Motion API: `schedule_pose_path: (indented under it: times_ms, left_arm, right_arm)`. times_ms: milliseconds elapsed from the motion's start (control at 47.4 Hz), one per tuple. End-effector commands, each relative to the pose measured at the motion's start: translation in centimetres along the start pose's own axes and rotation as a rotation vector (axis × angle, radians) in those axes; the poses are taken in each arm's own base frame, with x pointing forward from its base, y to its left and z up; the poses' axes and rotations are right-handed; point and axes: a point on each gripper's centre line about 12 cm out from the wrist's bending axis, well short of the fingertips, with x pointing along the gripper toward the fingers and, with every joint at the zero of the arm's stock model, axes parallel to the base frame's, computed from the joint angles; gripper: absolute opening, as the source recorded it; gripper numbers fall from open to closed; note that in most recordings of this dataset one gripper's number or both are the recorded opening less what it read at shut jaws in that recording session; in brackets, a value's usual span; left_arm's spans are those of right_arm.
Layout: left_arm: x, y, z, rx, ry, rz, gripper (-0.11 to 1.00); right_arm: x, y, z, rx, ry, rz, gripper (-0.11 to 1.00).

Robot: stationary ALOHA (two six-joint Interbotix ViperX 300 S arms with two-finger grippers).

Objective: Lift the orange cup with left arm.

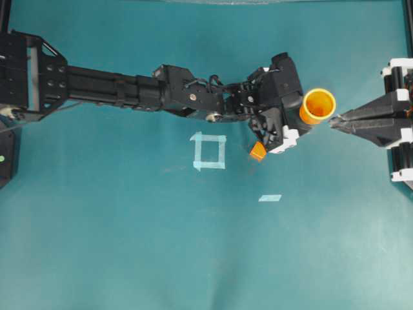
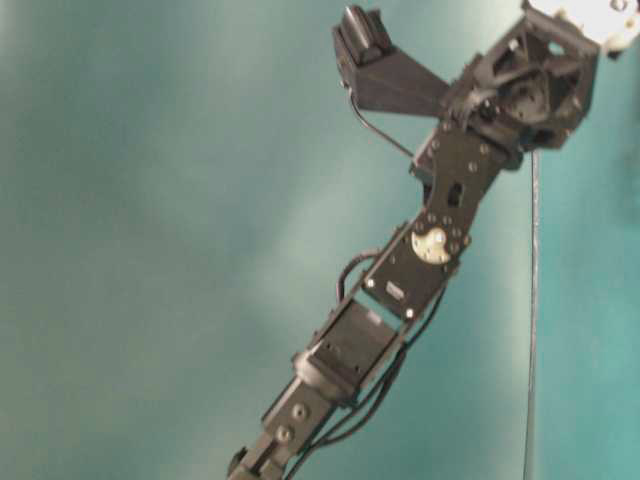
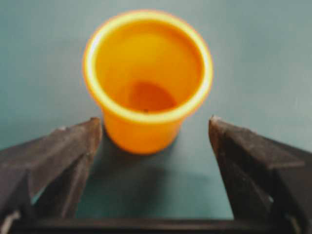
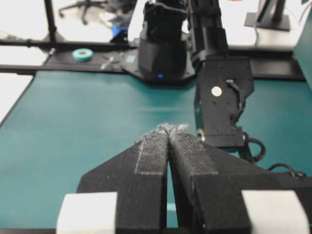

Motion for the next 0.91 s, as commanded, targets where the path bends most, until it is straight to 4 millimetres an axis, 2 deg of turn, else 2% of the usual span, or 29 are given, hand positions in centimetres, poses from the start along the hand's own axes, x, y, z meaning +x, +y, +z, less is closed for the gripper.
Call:
schedule_pose_path:
  times_ms: [0, 317, 696, 823, 886]
  left_arm:
    - [-0.2, -0.4, 2.6, 0.003, -0.062, -0.008, 0.87]
    - [1.7, -1.1, 2.7, 0.008, -0.077, -0.019, 0.87]
    - [2.9, -0.6, 3.1, 0.01, -0.102, -0.014, 0.87]
    - [3.0, -0.6, 3.0, 0.012, -0.093, -0.013, 0.84]
    - [3.0, -0.6, 3.0, 0.012, -0.091, -0.013, 0.78]
  right_arm:
    - [0.2, 0.0, 1.0, 0.003, -0.026, 0.002, 0.0]
    - [0.2, 0.0, 1.0, 0.003, -0.029, 0.001, 0.0]
    - [0.4, 0.0, 0.7, 0.002, -0.017, 0.002, 0.0]
    - [0.4, 0.0, 0.7, 0.002, -0.012, 0.002, 0.0]
    - [0.4, 0.0, 0.7, 0.002, -0.011, 0.002, 0.0]
